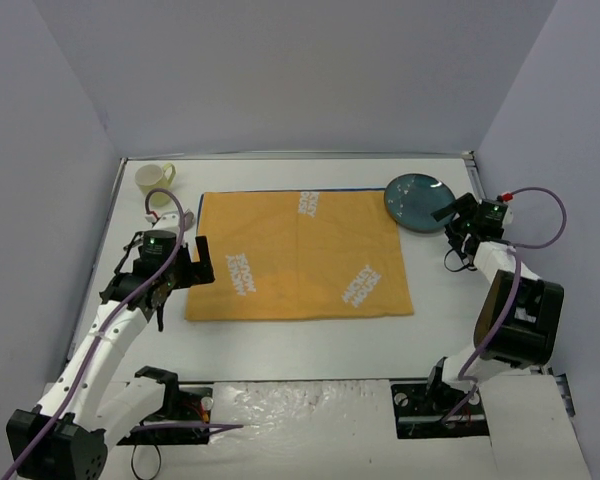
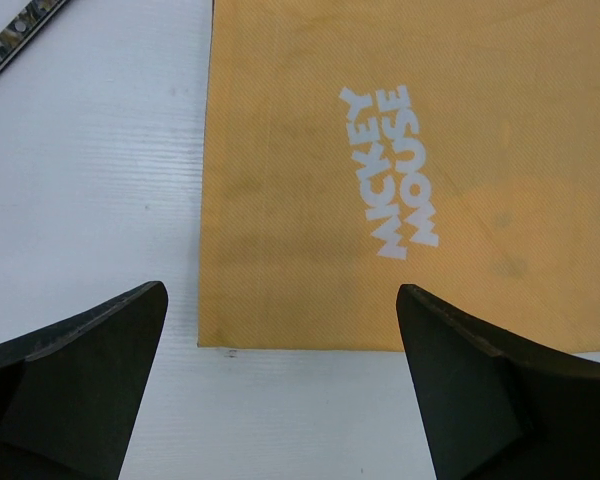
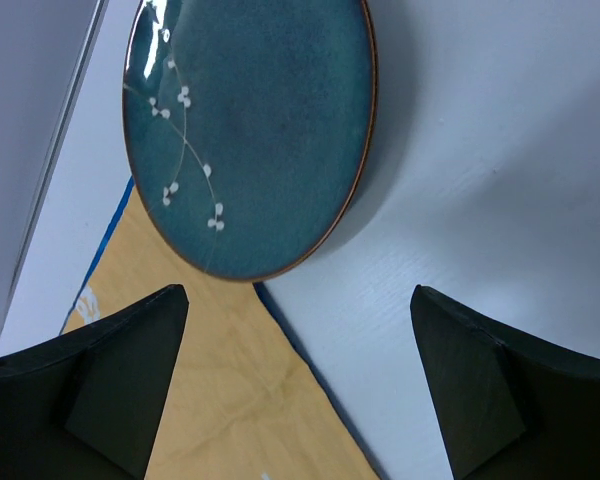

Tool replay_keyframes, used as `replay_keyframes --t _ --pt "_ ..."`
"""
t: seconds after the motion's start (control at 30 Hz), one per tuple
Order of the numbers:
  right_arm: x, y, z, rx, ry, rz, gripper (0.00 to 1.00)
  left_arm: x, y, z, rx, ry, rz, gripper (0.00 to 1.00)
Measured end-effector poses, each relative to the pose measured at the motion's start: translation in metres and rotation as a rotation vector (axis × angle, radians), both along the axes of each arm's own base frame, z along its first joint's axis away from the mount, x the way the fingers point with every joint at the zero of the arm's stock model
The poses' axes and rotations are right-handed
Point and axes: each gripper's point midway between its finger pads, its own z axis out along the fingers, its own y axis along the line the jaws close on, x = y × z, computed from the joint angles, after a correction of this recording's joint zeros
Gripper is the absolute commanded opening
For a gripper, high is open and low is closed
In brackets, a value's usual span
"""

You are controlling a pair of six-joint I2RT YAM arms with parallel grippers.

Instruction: Set the dinner table for one person

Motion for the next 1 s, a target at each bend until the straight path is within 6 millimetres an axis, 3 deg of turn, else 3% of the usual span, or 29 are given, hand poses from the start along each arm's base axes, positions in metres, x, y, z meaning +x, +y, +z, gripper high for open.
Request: replay_keyframes --t 0.23,0.63,0.83,1.0 --pt "0.022 -0.002 -0.049 0.097 -0.009 -0.017 0.87 0.007 0.002 0.005 0.000 -0.033 -0.008 0.97" --pt "0.065 -0.004 -0.051 0.197 -0.187 -0.035 0.70 0.010 0.007 0.007 -0.002 -0.043 0.010 0.97" --pt "0.067 -0.005 -0.060 0.227 -0.191 -0.063 0.31 0.010 0.007 0.006 -0.002 -0.041 0.012 0.97" --pt "0.060 -0.010 -0.071 0.257 -0.175 -0.100 0.09 0.010 0.007 0.005 -0.001 -0.037 0.011 0.97"
